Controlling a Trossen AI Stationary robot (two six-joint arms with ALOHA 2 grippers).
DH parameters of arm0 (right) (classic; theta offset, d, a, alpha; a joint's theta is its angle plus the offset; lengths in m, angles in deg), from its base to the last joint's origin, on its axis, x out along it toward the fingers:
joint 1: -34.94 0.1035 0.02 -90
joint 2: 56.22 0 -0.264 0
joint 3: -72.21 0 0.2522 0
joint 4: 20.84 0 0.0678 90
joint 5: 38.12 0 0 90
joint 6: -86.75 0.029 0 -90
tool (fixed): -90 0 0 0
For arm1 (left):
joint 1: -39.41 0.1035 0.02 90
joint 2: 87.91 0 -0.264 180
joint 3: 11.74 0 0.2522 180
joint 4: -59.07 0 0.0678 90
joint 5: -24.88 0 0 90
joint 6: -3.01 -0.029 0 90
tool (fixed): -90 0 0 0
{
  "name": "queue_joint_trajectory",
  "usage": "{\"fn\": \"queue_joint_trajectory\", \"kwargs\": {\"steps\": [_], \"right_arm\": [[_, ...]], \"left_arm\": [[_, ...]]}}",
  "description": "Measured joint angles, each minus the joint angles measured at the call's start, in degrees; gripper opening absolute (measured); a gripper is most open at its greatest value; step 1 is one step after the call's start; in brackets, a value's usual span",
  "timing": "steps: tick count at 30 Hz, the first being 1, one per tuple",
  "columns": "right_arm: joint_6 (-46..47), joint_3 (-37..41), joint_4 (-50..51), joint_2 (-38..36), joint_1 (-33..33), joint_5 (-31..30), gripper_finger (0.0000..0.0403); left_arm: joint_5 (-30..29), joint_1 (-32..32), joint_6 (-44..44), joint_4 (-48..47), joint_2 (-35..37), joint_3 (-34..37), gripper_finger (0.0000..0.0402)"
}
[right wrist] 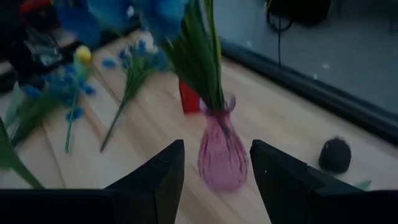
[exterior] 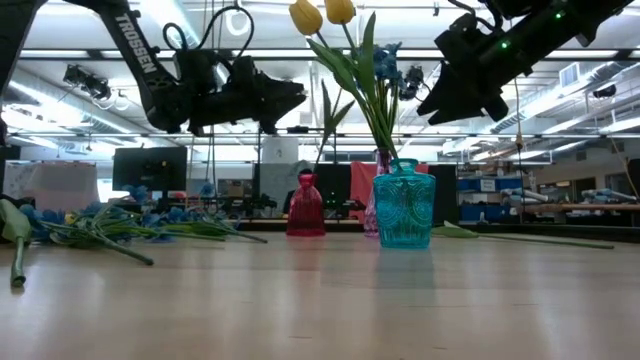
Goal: Sort flowers into vase by color
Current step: Put the black flower into the red vase
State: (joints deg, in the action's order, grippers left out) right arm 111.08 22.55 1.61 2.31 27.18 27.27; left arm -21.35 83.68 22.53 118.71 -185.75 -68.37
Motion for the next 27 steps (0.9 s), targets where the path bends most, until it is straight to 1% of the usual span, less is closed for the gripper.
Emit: {"fn": "queue_joint_trajectory", "kwargs": {"steps": [4,6,9,11,12,14,16,18,20,23,27], "right_arm": [[2.6,0.0,5.7,1.4,-1.5,1.3,0.0196],[3.8,0.0,9.4,2.9,-2.6,1.4,0.0195],[5.6,0.0,13.0,6.0,-5.1,2.0,0.0191],[5.9,0.0,14.4,8.2,-6.7,2.2,0.019],[5.9,0.0,15.1,9.3,-7.4,2.2,0.0189],[5.5,0.0,15.9,11.7,-8.9,2.3,0.0189],[4.4,0.0,15.8,14.2,-10.6,3.2,0.019],[3.2,0.0,15.7,16.6,-12.1,4.9,0.0191],[2.7,0.9,15.2,18.4,-13.5,6.5,0.019],[2.6,3.9,13.3,19.7,-15.3,8.0,0.0187],[2.5,9.1,4.0,19.6,-17.3,11.2,0.0182]], "left_arm": [[1.6,2.3,0.1,-0.1,0.0,0.6,0.0194],[0.4,2.7,-1.9,-0.1,0.1,2.0,0.0194],[-2.9,2.5,-5.6,-0.5,0.4,4.6,0.0193],[-6.1,1.7,-9.0,-3.6,1.3,5.5,0.0193],[-8.1,1.3,-10.9,-6.8,2.2,5.6,0.0193],[-12.0,-0.1,-16.4,-16.1,4.3,5.5,0.0193],[-16.9,-1.8,-22.3,-24.5,6.6,4.9,0.0193],[-20.1,-2.8,-25.4,-28.9,8.7,4.8,0.0193],[-20.6,-2.8,-25.5,-31.5,10.1,4.7,0.0193],[-19.1,-2.0,-25.0,-33.4,12.5,5.7,0.0193],[-19.0,-1.5,-25.1,-33.2,16.8,8.3,0.0193]]}}
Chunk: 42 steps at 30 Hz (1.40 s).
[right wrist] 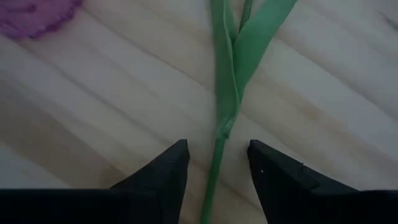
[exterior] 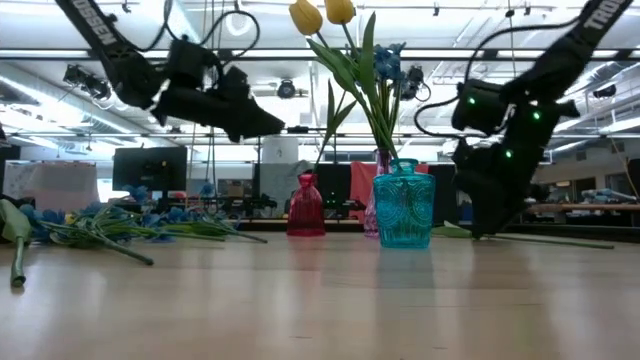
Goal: Sort flowers into vase by color
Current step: Put the black flower into the red vase
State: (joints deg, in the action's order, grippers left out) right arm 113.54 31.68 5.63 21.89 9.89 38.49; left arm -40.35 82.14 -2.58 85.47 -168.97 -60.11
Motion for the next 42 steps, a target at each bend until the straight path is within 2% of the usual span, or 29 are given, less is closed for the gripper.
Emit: {"fn": "queue_joint_trajectory", "kwargs": {"steps": [3,9,17,22,24,29,35,39,42], "right_arm": [[-0.4,2.8,-5.6,0.0,-0.8,1.6,0.0179],[-1.1,4.1,-6.6,0.2,-0.9,-0.5,0.0154],[-0.9,4.2,-6.4,0.4,-0.9,-0.1,0.0073],[1.4,4.2,-6.1,0.0,-1.0,-0.2,0.0019],[1.5,4.3,-5.7,-1.0,-1.1,-0.3,0.001],[1.5,4.8,-3.4,-6.5,-1.1,-1.1,0.0015],[-0.9,1.7,-2.5,-17.7,0.0,-1.3,0.0012],[-4.9,-3.2,-2.9,-25.7,2.5,-2.5,0.0012],[-8.1,-6.7,-2.4,-30.9,5.2,-5.6,0.0012]], "left_arm": [[-1.3,0.0,0.0,0.1,3.9,2.2,0.0193],[-2.4,0.0,2.5,-0.2,7.9,5.3,0.0193],[-2.1,0.0,4.6,-1.5,7.9,5.8,0.0193],[1.6,0.0,7.0,-0.5,8.2,5.8,0.0193],[2.6,0.0,7.4,-0.2,8.6,5.8,0.0193],[3.6,0.0,7.8,-0.3,9.0,5.8,0.0193],[5.0,0.0,7.8,1.0,9.4,5.8,0.0193],[6.6,-0.2,9.8,4.8,13.5,5.8,0.0193],[6.8,-2.5,9.9,3.2,17.1,5.7,0.0193]]}}
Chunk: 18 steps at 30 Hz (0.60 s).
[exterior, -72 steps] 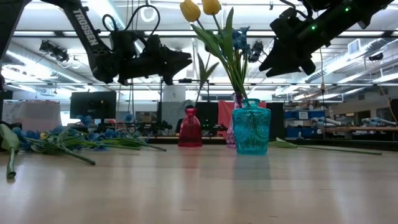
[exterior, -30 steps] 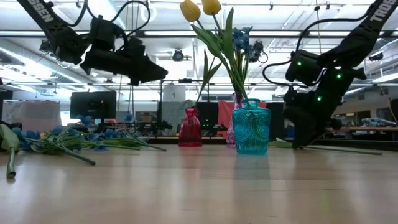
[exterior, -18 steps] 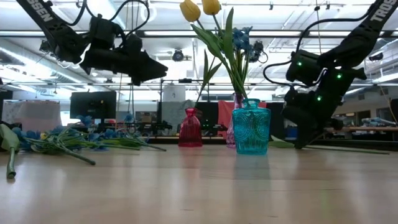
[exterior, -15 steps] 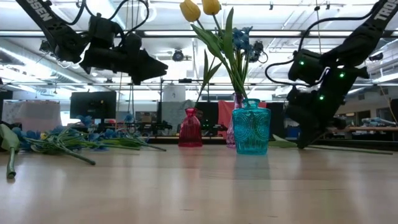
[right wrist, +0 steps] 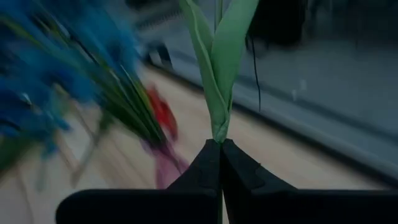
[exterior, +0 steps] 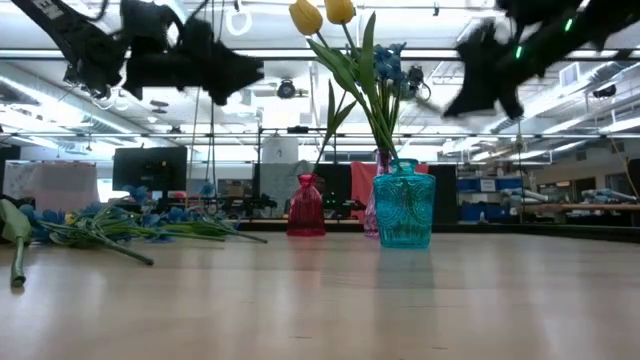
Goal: Sort flowers into vase by color
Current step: Put the black flower into the red vase
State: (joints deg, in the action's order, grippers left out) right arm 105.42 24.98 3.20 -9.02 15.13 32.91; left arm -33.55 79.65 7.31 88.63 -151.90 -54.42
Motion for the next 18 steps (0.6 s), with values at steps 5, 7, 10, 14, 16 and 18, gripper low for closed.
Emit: {"fn": "queue_joint_trajectory", "kwargs": {"steps": [5,7,10,14,16,18], "right_arm": [[-5.4,-3.5,-1.0,-6.2,5.2,-3.2,0.0012],[-7.8,-3.6,-5.1,-7.9,7.1,-0.8,0.0012],[-9.2,-3.7,-11.7,-8.5,9.3,5.6,0.0012],[-9.7,-3.7,-17.7,-5.5,12.3,11.6,0.0013],[-9.5,-3.7,-20.2,-2.8,14.0,13.5,0.0015],[-9.5,-3.7,-23.4,-0.3,15.9,14.9,0.0017]], "left_arm": [[-2.6,-7.0,-9.1,-13.8,5.2,0.0,0.0193],[-5.2,-10.5,-12.3,-18.5,6.6,0.0,0.0193],[-6.2,-16.4,-13.1,-19.0,7.3,0.1,0.0193],[-6.8,-24.1,-13.1,-20.4,7.2,0.1,0.0193],[-8.7,-27.3,-13.0,-22.0,7.0,0.0,0.0193],[-12.0,-30.4,-11.9,-23.7,6.9,0.1,0.0193]]}}
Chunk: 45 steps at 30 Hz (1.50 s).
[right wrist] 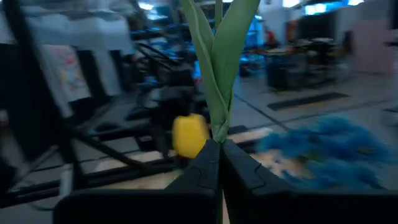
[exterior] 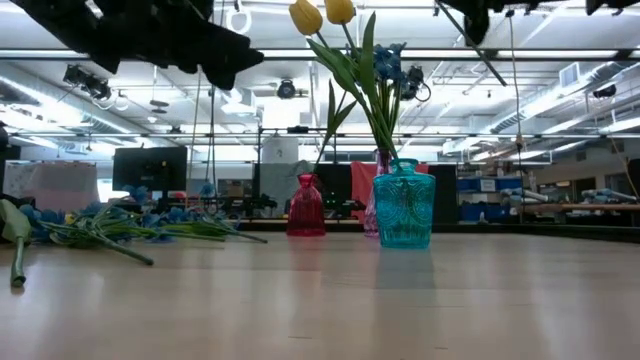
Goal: Sort flowers into vase by color
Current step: Put the black flower into the red vase
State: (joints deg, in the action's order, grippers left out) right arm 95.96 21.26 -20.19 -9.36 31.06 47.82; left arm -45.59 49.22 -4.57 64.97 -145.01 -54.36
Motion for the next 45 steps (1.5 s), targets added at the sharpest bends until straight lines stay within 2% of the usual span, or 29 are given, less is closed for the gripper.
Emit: {"fn": "queue_joint_trajectory", "kwargs": {"steps": [6,11,15,20,23,29,38,42,45], "right_arm": [[-0.4,0.0,-4.9,6.0,5.3,0.6,0.0019],[-0.4,0.0,-9.2,10.1,10.0,-2.0,0.002],[-0.4,0.0,-14.4,13.1,13.8,-2.8,0.002],[0.7,0.0,-15.0,17.2,18.7,-9.4,0.002],[2.8,0.0,-16.7,20.3,21.1,-11.6,0.002],[3.2,0.0,-25.4,27.9,25.1,-14.4,0.002],[1.5,0.0,-40.3,39.2,25.9,-14.4,0.002],[-0.3,-0.1,-48.3,43.6,25.6,-14.4,0.002],[-0.4,-1.2,-49.6,46.0,24.8,-14.3,0.002]], "left_arm": [[-7.4,-9.4,3.4,-2.8,0.0,0.0,0.0193],[-14.3,-15.7,6.1,-1.9,-1.9,0.0,0.0193],[-15.2,-18.8,7.9,2.1,-6.2,0.0,0.0193],[-18.3,-22.5,7.9,8.5,-10.4,0.0,0.0193],[-21.5,-23.6,7.8,12.1,-11.5,0.0,0.0193],[-21.9,-24.2,9.6,18.9,-11.7,0.0,0.0193],[-23.0,-24.2,8.4,27.2,-12.1,0.0,0.0193],[-25.0,-24.2,8.2,34.1,-16.0,0.0,0.0194],[-26.6,-24.2,7.9,38.5,-20.3,-0.9,0.0197]]}}
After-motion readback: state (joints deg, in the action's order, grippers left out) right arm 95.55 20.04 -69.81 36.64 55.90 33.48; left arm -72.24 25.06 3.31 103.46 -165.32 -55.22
